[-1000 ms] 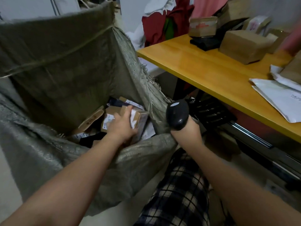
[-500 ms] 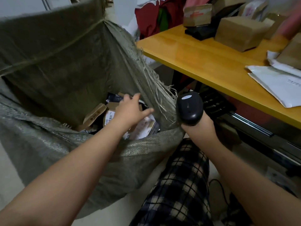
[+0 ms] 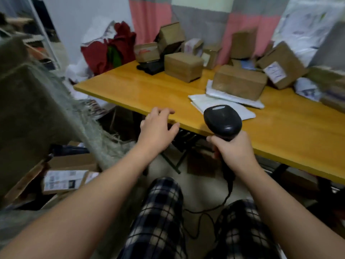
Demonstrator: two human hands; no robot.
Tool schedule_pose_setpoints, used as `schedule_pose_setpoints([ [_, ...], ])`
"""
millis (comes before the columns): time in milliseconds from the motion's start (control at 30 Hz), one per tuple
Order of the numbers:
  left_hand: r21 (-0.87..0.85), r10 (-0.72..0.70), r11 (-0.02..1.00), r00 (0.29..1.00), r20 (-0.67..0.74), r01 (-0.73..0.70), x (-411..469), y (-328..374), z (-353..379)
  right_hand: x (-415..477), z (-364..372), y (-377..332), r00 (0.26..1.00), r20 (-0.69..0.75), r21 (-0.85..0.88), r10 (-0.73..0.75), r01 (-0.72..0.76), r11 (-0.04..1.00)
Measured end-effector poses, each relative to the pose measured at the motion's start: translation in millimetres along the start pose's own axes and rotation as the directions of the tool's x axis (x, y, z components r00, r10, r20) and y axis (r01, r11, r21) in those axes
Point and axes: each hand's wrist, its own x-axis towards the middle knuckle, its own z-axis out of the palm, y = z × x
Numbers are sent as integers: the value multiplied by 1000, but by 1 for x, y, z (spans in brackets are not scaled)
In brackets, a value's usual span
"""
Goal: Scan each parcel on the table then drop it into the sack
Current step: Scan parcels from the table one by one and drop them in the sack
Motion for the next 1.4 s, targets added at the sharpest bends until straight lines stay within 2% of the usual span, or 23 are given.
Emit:
schedule_pose_setpoints([
  [100, -11, 85, 996, 995, 47, -85, 10, 34, 35, -1, -34, 15, 995, -72, 31, 72, -70, 997],
  [200, 44, 194, 979, 974, 116, -200, 29, 61, 60, 4, -64, 19, 986, -149, 62, 80, -71, 996],
  [333, 179, 189, 951, 934, 303, -251, 52, 80, 78, 12, -84, 19, 976, -175, 142, 125, -101, 985],
  [433, 229, 215, 930, 930, 298, -288, 56, 78, 74, 21, -82, 20, 978, -149, 130, 145, -125, 984],
  [567, 389, 314, 817, 894, 318, -425, 48, 65, 57, 31, -71, 22, 979, -133, 124, 157, -140, 982],
  [633, 375, 353, 810, 886, 301, -450, 46, 54, 49, 33, -67, 21, 980, -116, 149, 162, -144, 978],
  [700, 280, 381, 855, 895, 233, -437, 45, 43, 43, 33, -63, 22, 981, -125, 165, 145, -123, 979],
  [800, -108, 284, 957, 948, 142, -270, 47, 31, 32, 31, -61, 25, 983, -144, 198, 111, -81, 977],
  [867, -373, 192, 915, 979, 68, -154, 48, 24, 24, 29, -61, 27, 984, -159, 193, 87, -55, 980],
  [967, -575, 108, 802, 986, -124, -160, 50, 25, 12, 29, -60, 26, 984, -162, 178, 70, -41, 983],
  [1033, -716, 27, 681, 981, -190, -157, 50, 33, 1, 29, -59, 19, 986, -155, 204, 61, -28, 979],
  [1100, -782, -26, 600, 974, -227, -166, 50, 39, -7, 29, -57, 11, 988, -145, 232, 46, -11, 973],
  [1200, -767, -39, 617, 966, -254, -176, 51, 39, -9, 26, -54, -2, 993, -118, 277, 6, 27, 960],
  [1300, -792, -87, 602, 978, -188, -99, 46, 37, -1, 23, -50, -4, 989, -147, 261, -32, 70, 963],
  [1400, -823, -86, 566, 990, -109, -42, 39, 37, 7, 24, -47, 0, 983, -185, 256, -7, 56, 965],
])
